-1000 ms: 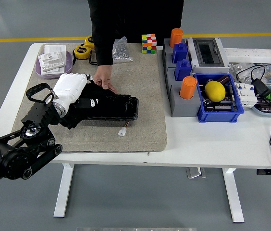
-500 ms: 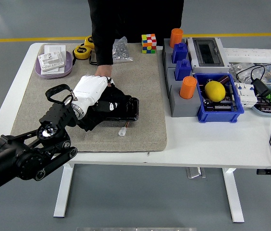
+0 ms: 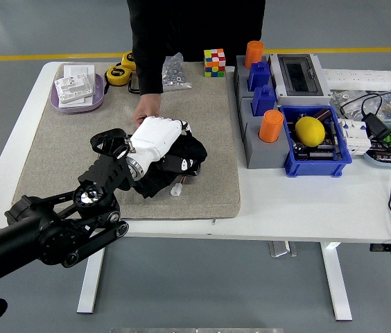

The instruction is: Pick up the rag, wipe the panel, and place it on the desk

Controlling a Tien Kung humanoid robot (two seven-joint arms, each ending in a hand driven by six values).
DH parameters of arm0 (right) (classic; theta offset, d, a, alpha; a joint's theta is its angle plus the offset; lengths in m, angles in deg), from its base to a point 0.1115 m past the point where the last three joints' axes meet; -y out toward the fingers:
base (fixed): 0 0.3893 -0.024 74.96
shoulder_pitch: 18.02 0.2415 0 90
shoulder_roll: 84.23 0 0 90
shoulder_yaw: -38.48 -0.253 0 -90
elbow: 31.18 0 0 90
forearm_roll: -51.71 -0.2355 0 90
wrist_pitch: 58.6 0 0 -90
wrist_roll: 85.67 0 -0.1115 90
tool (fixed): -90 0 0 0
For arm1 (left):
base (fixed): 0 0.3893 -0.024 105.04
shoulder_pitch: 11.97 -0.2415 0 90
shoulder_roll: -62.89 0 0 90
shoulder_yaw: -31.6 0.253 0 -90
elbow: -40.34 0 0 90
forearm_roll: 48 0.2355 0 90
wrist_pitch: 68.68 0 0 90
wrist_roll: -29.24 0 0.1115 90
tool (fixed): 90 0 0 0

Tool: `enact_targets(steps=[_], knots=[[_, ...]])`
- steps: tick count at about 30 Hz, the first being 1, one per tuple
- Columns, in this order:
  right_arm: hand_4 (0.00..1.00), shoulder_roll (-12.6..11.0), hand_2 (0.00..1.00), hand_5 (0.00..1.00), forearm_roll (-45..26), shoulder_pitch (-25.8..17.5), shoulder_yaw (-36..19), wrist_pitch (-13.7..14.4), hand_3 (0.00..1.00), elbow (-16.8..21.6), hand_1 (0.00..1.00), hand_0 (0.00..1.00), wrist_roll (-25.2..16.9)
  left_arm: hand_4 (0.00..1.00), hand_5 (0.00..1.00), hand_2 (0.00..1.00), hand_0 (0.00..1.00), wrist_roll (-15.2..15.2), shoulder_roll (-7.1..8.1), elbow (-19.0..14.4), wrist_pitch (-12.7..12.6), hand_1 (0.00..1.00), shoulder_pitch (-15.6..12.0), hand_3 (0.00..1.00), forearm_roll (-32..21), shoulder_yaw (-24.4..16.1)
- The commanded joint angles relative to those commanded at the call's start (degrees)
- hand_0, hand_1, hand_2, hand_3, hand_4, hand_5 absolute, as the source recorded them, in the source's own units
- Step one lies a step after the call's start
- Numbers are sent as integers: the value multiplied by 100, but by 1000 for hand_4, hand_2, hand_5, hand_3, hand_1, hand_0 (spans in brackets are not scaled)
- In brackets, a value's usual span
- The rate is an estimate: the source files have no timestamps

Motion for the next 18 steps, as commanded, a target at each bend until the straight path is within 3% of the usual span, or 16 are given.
enact_targets(steps=[7,18], knots=[[998,9,642,681,3,-10,-6,-4,618,0,461,686,1,2,2,403,261,19,-29,-77,-3,92,18,245,26,55],[998,6,643,681,0,-17,-1,12,618,7,461,686,7,2,2,402,261,17,-37,71,-26,92,-19,247,29,52]])
